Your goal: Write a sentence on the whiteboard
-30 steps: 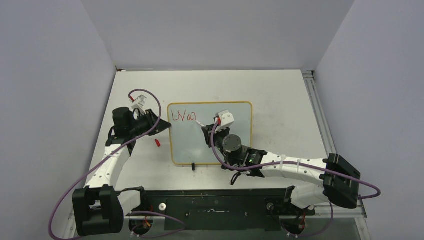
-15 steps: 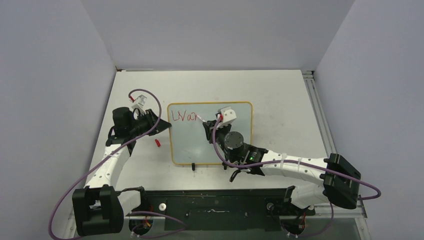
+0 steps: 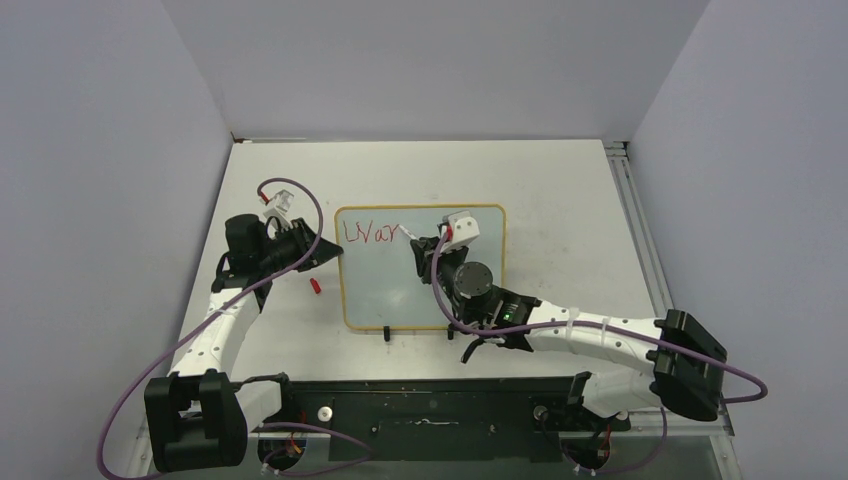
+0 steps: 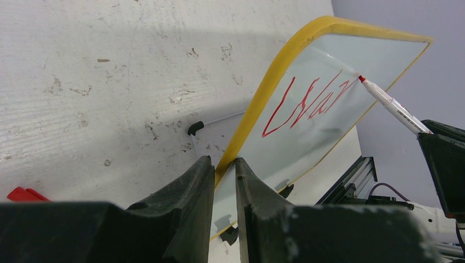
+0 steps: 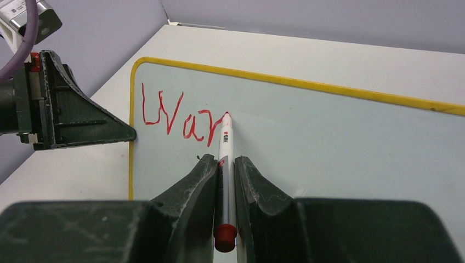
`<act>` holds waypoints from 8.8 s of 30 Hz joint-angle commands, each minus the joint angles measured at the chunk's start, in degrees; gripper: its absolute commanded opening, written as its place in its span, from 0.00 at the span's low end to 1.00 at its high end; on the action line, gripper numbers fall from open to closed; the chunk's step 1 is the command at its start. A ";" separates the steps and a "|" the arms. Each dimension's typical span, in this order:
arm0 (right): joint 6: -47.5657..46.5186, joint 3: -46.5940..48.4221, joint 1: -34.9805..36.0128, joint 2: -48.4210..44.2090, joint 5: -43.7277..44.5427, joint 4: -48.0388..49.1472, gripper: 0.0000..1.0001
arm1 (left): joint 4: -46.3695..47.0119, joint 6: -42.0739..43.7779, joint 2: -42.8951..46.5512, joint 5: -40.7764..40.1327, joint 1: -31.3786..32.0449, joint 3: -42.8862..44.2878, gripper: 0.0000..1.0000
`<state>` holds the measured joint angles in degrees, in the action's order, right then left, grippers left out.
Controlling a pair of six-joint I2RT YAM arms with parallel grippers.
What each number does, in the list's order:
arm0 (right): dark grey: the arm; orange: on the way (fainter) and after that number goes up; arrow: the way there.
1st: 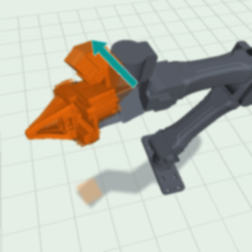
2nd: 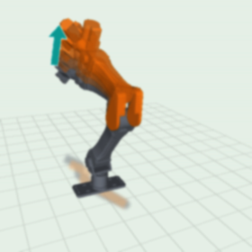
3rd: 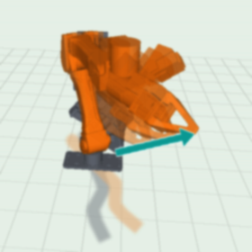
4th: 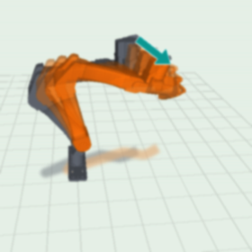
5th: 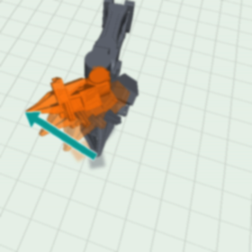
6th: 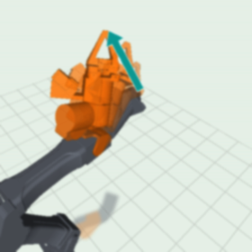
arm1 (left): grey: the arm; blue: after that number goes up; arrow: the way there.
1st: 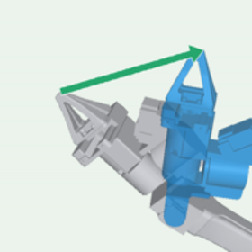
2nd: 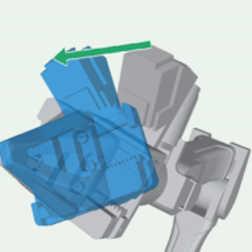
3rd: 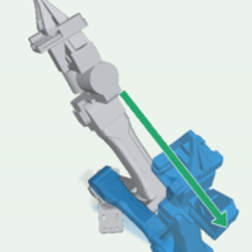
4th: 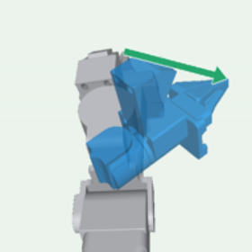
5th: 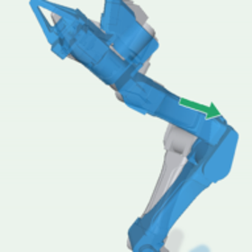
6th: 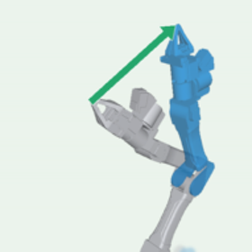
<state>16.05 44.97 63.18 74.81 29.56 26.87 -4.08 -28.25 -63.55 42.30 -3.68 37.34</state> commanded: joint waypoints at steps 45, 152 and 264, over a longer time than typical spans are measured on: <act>-0.39 -3.29 -0.07 -4.07 1.00 0.80 0.05 | 0.91 0.56 0.66 1.28 0.34 2.56 0.19; 1.61 -6.29 0.34 -5.40 3.62 1.51 0.05 | 0.64 0.84 0.84 1.18 0.29 2.44 0.19; 2.35 -11.19 -0.51 -16.23 8.44 -7.42 0.05 | 0.61 1.20 1.10 1.00 0.34 2.56 0.19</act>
<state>17.43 34.37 62.98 60.20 37.12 20.64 -4.34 -27.83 -63.33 42.24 -3.68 37.34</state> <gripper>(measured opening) 0.153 0.193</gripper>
